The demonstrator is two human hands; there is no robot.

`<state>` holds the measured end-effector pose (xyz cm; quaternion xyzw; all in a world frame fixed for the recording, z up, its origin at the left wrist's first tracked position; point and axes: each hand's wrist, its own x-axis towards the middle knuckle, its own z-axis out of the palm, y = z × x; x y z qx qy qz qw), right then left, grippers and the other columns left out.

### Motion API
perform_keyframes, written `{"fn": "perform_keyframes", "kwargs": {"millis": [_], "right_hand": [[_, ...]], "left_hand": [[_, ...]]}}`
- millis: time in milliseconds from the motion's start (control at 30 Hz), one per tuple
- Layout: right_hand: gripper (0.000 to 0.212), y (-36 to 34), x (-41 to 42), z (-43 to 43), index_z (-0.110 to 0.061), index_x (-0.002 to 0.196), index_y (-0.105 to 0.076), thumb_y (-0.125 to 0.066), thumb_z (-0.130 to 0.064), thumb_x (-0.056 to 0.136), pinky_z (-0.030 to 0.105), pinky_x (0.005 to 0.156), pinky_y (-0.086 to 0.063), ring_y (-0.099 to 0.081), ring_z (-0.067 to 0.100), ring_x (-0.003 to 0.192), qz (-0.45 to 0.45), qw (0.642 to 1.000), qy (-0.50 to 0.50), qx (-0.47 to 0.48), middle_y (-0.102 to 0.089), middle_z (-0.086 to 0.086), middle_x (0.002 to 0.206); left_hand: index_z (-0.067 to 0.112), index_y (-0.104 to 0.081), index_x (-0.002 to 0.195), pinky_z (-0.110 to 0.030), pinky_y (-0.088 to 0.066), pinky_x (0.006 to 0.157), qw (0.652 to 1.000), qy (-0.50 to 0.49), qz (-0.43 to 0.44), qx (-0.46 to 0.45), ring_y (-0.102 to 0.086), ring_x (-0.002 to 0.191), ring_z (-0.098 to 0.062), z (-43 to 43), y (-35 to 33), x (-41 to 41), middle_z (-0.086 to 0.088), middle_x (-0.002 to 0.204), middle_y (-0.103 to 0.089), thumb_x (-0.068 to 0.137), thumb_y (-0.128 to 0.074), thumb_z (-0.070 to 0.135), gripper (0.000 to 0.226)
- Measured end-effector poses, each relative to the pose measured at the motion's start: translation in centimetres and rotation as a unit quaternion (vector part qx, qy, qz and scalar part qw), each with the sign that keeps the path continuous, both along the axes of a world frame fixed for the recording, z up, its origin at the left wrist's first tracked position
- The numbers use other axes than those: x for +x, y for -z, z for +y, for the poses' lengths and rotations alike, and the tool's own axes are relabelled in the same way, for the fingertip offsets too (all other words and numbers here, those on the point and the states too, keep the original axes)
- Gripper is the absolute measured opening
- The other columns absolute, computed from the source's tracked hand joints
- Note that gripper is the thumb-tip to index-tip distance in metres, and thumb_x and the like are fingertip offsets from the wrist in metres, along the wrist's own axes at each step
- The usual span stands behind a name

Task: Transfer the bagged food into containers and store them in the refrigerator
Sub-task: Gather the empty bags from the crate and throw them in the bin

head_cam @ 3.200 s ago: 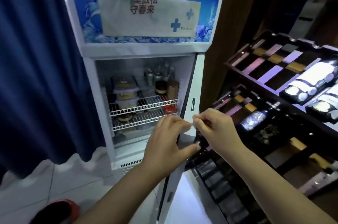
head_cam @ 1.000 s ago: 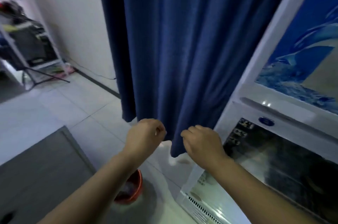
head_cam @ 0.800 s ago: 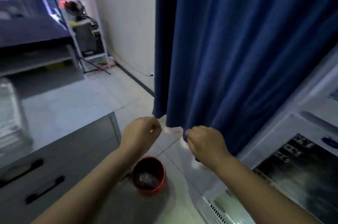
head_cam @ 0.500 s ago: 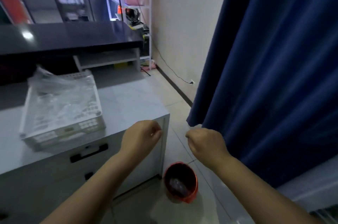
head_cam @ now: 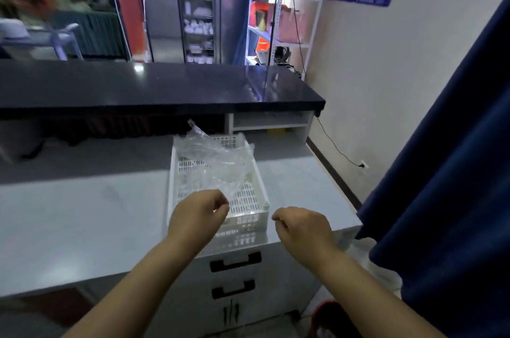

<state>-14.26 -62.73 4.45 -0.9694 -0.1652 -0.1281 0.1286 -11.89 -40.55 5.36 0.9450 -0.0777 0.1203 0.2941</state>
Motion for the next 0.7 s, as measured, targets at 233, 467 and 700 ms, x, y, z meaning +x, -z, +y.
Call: {"fn": "perform_keyframes", "kwargs": {"millis": [233, 467, 700], "right_hand": [[0.021, -0.5, 6.5, 3.4, -0.019, 0.098, -0.070, -0.050, -0.020, 0.091, 0.029, 0.065, -0.049, -0.065, 0.017, 0.079, 0.015, 0.999, -0.019, 0.024, -0.073, -0.004, 0.091], [0.025, 0.3, 17.0, 8.1, -0.014, 0.108, -0.068, -0.056, -0.013, 0.086, 0.032, 0.080, -0.047, -0.060, 0.022, 0.097, -0.036, 0.996, -0.029, 0.074, -0.069, 0.000, 0.105], [0.066, 2.2, 27.0, 10.8, -0.017, 0.128, -0.045, -0.051, -0.062, 0.080, 0.039, 0.101, -0.031, -0.037, 0.025, 0.122, 0.031, 0.995, -0.008, -0.098, -0.047, 0.003, 0.131]], "left_hand": [[0.030, -0.064, 0.081, -0.024, -0.045, 0.061, 0.998, -0.056, 0.020, -0.005, -0.055, 0.074, -0.004, 3.9, 1.5, 3.3, 0.017, 0.077, -0.060, 0.084, -0.058, 0.030, 0.007], [0.034, -0.061, 0.072, -0.018, -0.040, 0.056, 0.989, -0.145, 0.021, -0.017, -0.053, 0.069, 0.002, 6.9, 1.6, 8.4, 0.019, 0.070, -0.059, 0.082, -0.063, 0.034, 0.010], [0.026, -0.066, 0.092, -0.024, -0.043, 0.065, 0.980, -0.198, -0.018, 0.030, -0.057, 0.084, -0.008, 7.1, 1.2, 15.0, 0.013, 0.087, -0.065, 0.082, -0.064, 0.033, 0.012]]}}
